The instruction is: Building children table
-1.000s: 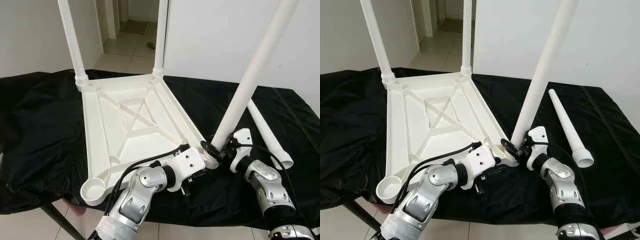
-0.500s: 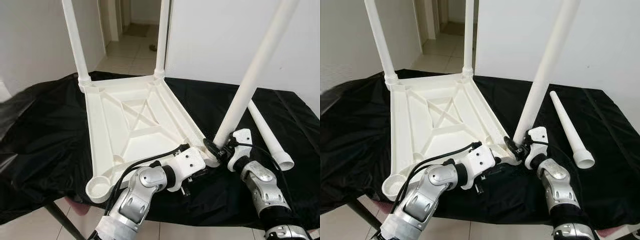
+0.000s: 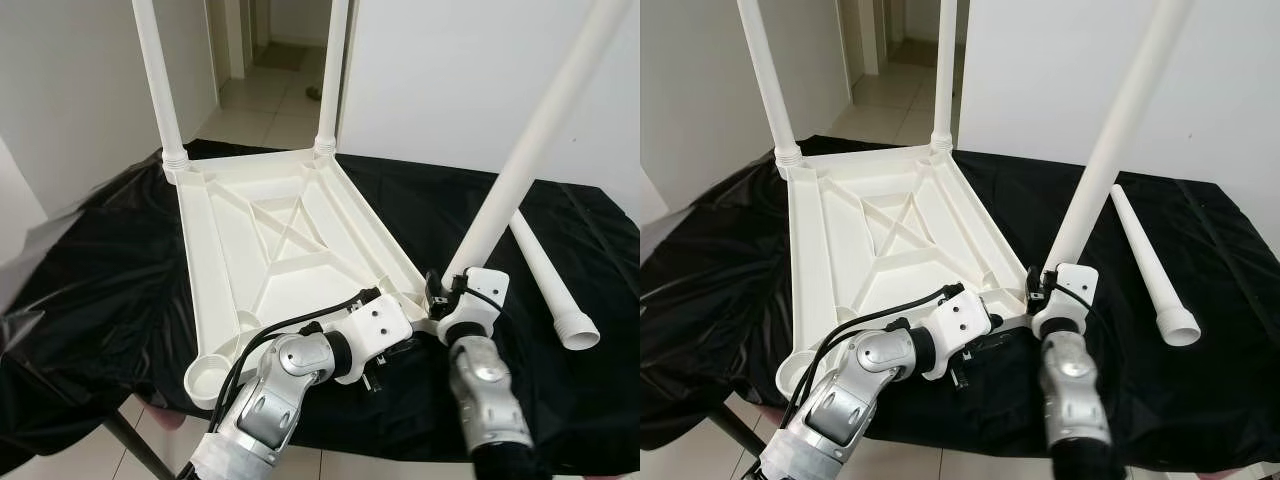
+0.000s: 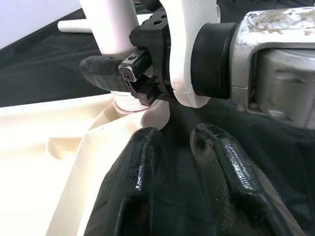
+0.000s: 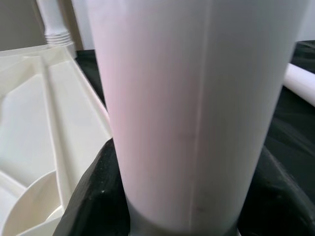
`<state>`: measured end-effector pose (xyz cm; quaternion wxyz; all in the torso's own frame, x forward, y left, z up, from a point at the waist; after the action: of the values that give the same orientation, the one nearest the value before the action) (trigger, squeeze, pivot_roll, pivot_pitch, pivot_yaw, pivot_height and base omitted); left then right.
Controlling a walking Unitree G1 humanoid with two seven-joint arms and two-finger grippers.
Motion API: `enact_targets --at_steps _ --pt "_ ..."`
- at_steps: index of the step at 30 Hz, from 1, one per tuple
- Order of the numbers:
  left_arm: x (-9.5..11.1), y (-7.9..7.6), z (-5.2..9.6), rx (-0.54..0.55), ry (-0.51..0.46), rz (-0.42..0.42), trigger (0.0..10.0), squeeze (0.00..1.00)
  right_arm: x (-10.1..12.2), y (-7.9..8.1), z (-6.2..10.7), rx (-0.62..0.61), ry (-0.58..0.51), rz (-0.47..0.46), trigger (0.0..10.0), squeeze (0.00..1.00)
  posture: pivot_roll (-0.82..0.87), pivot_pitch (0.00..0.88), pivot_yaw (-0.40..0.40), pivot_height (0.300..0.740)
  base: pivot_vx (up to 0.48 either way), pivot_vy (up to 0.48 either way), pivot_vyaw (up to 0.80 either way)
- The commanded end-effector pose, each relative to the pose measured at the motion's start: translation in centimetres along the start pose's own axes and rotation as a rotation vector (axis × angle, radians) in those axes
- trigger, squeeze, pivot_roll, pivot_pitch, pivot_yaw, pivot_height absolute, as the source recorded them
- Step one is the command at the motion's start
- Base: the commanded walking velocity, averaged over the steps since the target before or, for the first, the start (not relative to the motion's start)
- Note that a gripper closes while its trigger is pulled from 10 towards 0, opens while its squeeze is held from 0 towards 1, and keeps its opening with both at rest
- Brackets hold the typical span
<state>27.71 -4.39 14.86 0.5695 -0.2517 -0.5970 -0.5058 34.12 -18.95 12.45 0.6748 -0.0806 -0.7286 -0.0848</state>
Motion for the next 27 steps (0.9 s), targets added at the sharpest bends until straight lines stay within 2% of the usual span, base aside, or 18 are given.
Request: enact_targets --at_steps 1,3,6,7,8,9,10,12,16,22,27 --pt "0.1 0.6 -0.3 0.151 -0.011 0.045 10.0 0.0 -2.3 -1.3 0.8 -0.083 0.098 0.034 0.0 0.0 -0.01 0.038 -0.034 0.74 0.0 0.0 0.0" --pt "0.1 0.6 -0.2 0.153 -0.011 0.045 10.0 0.0 -2.4 -0.5 1.3 -0.092 0.1 0.025 0.0 0.0 0.0 0.037 -0.039 0.74 0.0 0.0 0.0" --pt "0.1 0.6 -0.2 0.153 -0.01 0.045 10.0 0.0 -2.2 -0.3 1.3 -0.09 0.097 0.024 0.0 0.0 0.0 0.037 -0.039 0.74 0.0 0.0 0.0" --pt "0.1 0.5 -0.2 0.149 -0.01 0.042 10.0 0.0 -2.0 -0.6 1.1 -0.087 0.091 0.026 3.0 0.0 -0.01 0.029 -0.036 0.74 0.0 0.0 0.0" --pt "0.1 0.5 -0.2 0.149 -0.01 0.042 10.0 0.0 -2.0 -0.6 1.1 -0.087 0.091 0.026 3.0 0.0 -0.01 0.029 -0.036 0.74 0.0 0.0 0.0" --pt "0.1 0.5 -0.2 0.148 -0.01 0.042 10.0 0.0 -1.8 -0.8 1.0 -0.096 0.087 0.039 8.3 0.0 -0.01 0.029 -0.036 0.74 0.0 0.0 0.0" --pt "0.1 0.5 -0.3 0.147 -0.011 0.041 10.0 0.0 -1.6 -1.0 0.9 -0.094 0.08 0.042 10.0 1.0 -0.01 0.029 -0.036 0.74 0.0 0.0 0.0" --pt "0.2 0.5 -0.3 0.147 -0.012 0.041 10.0 0.0 -1.5 -0.9 0.8 -0.084 0.074 0.038 10.0 1.0 -0.01 0.029 -0.036 0.74 0.0 0.0 0.0" --pt "0.3 0.3 -0.4 0.143 -0.016 0.041 10.0 0.0 -0.9 -0.4 0.4 -0.007 0.058 -0.026 10.0 1.0 -0.01 0.022 -0.038 0.74 0.0 0.0 0.0" --pt "0.3 0.2 -0.5 0.14 -0.016 0.041 10.0 0.0 -0.6 -0.4 0.2 0.076 0.053 -0.04 10.0 1.0 -0.01 0.015 -0.04 0.74 0.0 0.0 0.0" --pt "0.2 0.3 -0.5 0.141 -0.016 0.039 10.0 0.0 -0.4 -0.5 0.3 0.217 0.049 -0.013 10.0 1.0 -0.02 0.01 -0.04 0.74 0.0 0.0 0.0"
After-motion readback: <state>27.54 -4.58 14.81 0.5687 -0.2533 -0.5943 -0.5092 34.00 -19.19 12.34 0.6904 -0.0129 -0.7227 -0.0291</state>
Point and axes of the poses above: a point about 5 cm out from each wrist's last joint towards the gripper, its own z axis pointing back from the gripper into the wrist, its own x axis along the axis of the wrist's last joint, y = z × x, the point moved 4 cm from there along -z, pointing out of the wrist towards the gripper
